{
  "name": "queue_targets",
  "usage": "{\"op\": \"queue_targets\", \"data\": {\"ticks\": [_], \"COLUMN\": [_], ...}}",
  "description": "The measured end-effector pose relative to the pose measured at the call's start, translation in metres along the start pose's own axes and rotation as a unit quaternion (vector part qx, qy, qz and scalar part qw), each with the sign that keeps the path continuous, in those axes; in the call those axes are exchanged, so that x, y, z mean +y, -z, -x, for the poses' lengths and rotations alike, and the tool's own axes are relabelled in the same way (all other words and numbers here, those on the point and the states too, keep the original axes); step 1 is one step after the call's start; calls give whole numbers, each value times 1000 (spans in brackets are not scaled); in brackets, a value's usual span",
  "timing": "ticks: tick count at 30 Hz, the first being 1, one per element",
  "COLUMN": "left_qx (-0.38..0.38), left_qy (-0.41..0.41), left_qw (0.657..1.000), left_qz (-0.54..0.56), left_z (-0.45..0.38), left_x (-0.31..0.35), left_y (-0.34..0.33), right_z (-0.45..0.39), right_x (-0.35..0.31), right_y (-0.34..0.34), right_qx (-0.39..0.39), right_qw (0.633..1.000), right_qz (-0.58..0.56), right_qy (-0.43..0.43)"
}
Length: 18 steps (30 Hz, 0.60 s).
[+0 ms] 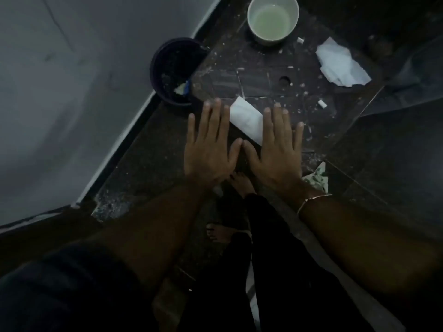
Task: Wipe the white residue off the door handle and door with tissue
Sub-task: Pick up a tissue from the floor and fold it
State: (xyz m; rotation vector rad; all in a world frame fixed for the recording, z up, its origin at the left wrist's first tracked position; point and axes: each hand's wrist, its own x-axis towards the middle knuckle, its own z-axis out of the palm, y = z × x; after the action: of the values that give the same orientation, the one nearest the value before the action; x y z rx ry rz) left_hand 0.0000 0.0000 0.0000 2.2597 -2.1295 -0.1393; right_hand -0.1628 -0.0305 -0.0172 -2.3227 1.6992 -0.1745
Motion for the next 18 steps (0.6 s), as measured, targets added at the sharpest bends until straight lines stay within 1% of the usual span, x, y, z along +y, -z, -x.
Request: {"op": "queue_targets", "data": {"ticks": [3,4,6,8,11,13,16,18], "left_qx": [-23,-27,-40,-53,-96,-111,-130,-142], "left_qy": [-23,-40,-49,-58,-65,-64,-62,-67], "left_qw": [999,999,998,997,993,991,989,987], "left_qz": [22,20,28,25,28,28,24,23], "left_z": [-6,-6,-9,-12,-18,-21,-22,-21], "left_x": [14,17,20,16,13,13,13,12], "left_y": [-8,-12,-17,-22,-23,-24,-24,-22], "right_z": [2,4,5,2,-12,-21,-33,-42], "right_x": [14,18,20,21,20,18,17,16], "right_y": [-1,-2,-3,0,7,11,12,14], "right_qx": [14,13,4,6,27,10,-37,-67], "right_qw": [999,999,999,1000,997,998,998,995], "right_qz": [17,24,15,-9,-69,-68,-39,-46], "right_qy": [-28,-30,-33,-22,-3,-12,-28,-57]}}
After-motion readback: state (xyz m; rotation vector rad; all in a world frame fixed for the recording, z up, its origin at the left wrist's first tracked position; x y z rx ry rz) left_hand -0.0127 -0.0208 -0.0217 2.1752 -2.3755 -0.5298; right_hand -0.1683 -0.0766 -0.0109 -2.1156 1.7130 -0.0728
